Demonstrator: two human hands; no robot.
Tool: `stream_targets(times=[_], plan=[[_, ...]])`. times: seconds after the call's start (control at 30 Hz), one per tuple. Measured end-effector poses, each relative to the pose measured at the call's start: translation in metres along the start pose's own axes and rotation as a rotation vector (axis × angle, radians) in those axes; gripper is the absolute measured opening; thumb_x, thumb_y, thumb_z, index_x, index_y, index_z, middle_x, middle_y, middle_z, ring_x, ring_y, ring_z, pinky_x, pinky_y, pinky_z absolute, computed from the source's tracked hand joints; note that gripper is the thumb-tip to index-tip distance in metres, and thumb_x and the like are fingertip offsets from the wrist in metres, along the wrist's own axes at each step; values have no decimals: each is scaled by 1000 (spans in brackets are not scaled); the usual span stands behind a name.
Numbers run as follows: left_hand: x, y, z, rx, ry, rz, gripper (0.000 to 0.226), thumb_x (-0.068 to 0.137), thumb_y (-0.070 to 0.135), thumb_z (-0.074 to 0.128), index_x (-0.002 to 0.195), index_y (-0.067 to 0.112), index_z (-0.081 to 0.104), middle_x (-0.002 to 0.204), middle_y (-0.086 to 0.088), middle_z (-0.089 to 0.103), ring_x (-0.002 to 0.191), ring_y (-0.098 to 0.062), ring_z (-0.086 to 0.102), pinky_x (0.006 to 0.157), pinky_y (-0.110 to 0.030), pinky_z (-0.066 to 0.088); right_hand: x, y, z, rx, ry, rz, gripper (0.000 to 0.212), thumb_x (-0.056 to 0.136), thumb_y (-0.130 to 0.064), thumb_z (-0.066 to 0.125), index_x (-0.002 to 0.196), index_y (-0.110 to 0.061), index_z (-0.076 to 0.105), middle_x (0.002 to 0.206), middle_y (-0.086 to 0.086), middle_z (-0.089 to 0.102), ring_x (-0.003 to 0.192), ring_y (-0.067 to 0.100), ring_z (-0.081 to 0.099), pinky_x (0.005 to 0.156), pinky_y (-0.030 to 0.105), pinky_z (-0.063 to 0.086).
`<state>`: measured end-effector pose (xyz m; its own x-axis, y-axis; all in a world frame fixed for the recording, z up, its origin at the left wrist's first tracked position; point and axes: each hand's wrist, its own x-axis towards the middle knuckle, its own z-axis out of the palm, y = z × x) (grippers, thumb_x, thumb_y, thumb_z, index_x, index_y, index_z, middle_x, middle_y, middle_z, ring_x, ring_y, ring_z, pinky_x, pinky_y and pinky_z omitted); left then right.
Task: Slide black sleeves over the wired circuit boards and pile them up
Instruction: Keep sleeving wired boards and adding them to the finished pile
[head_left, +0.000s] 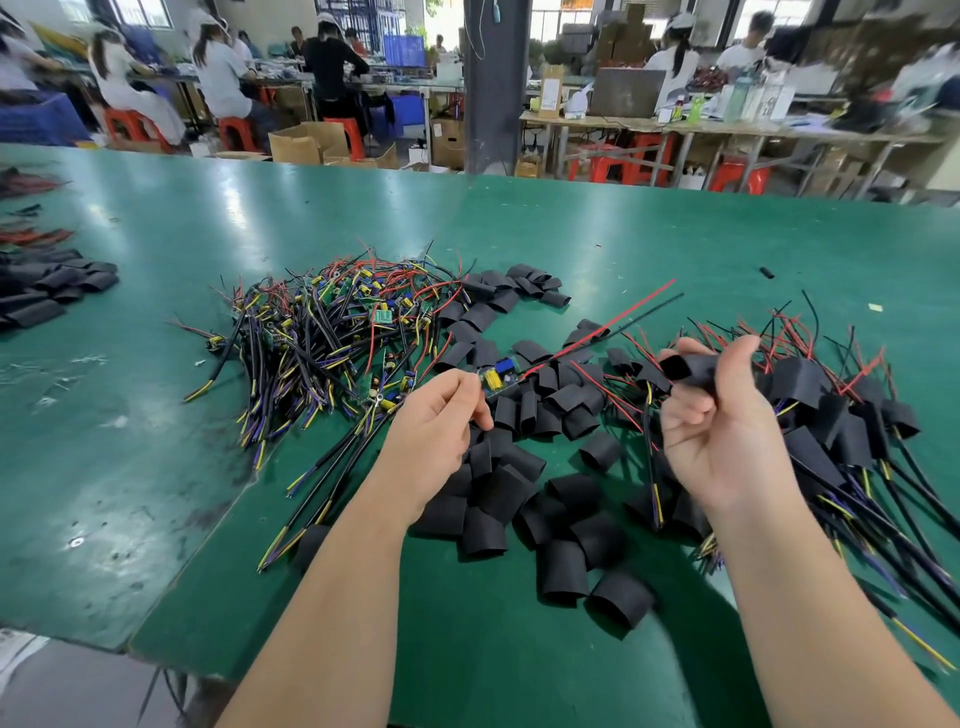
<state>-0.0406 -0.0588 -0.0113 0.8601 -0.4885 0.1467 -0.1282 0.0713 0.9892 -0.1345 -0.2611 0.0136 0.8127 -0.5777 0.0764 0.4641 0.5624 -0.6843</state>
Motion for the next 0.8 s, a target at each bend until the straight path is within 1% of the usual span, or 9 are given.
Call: stream_targets(times=[0.1, 0.17, 0.27, 0.4, 0.47, 0.63, 0.73, 0.8], plan=[[-2, 2, 2, 36, -69, -18, 34, 103, 24, 39, 72, 13, 51, 66, 3, 57, 40, -5, 26, 37, -15, 21, 2, -9, -1, 115, 73, -29, 36, 73, -45, 56, 90, -13, 59, 70, -11, 56, 42, 0, 39, 43, 7, 34], [-3, 3, 2, 63, -93, -30, 34, 103, 24, 40, 73, 12, 51, 66, 2, 57, 40, -4, 26, 37, -14, 22, 2, -11, 0, 146, 90, -43, 35, 73, -45, 56, 90, -14, 58, 67, -12, 56, 43, 0, 41, 44, 8, 35], [-3, 2, 3, 108, -116, -38, 33, 102, 25, 40, 74, 11, 50, 67, 1, 58, 40, -4, 27, 38, -14, 23, -1, -12, 4, 166, 95, -58, 33, 78, -45, 55, 89, -14, 56, 62, -14, 55, 44, -1, 41, 45, 8, 36], [-3, 0, 3, 165, -124, -27, 34, 102, 27, 40, 75, 11, 51, 67, 2, 58, 41, -4, 28, 39, -13, 24, -3, -14, 7, 182, 57, -69, 35, 71, -45, 55, 89, -15, 55, 60, -14, 57, 44, -1, 41, 45, 8, 36], [-3, -1, 3, 180, -125, -22, 34, 102, 26, 40, 73, 13, 52, 66, 3, 58, 40, -4, 28, 39, -13, 23, -3, -14, 7, 168, 46, -71, 36, 71, -45, 55, 91, -15, 55, 61, -13, 59, 43, -1, 41, 45, 8, 36], [-4, 0, 3, 196, -148, -19, 35, 103, 24, 39, 73, 13, 52, 56, 9, 55, 39, -3, 27, 39, -13, 23, -3, -13, 4, 66, 6, -101, 32, 76, -40, 56, 94, -14, 58, 73, -9, 66, 44, 0, 40, 46, 8, 35], [-5, 1, 3, 207, -149, -15, 34, 103, 24, 40, 73, 13, 52, 54, 11, 54, 39, -2, 27, 39, -12, 23, -3, -12, 3, -42, -13, -122, 29, 77, -30, 61, 102, -14, 61, 75, -2, 69, 43, 2, 37, 46, 11, 33], [-5, 1, 3, 220, -152, -12, 35, 103, 25, 39, 73, 13, 52, 53, 12, 54, 38, -2, 28, 39, -11, 23, -4, -8, 5, -79, -25, -104, 35, 76, -21, 63, 110, -17, 58, 78, 5, 71, 41, 4, 38, 44, 13, 33]])
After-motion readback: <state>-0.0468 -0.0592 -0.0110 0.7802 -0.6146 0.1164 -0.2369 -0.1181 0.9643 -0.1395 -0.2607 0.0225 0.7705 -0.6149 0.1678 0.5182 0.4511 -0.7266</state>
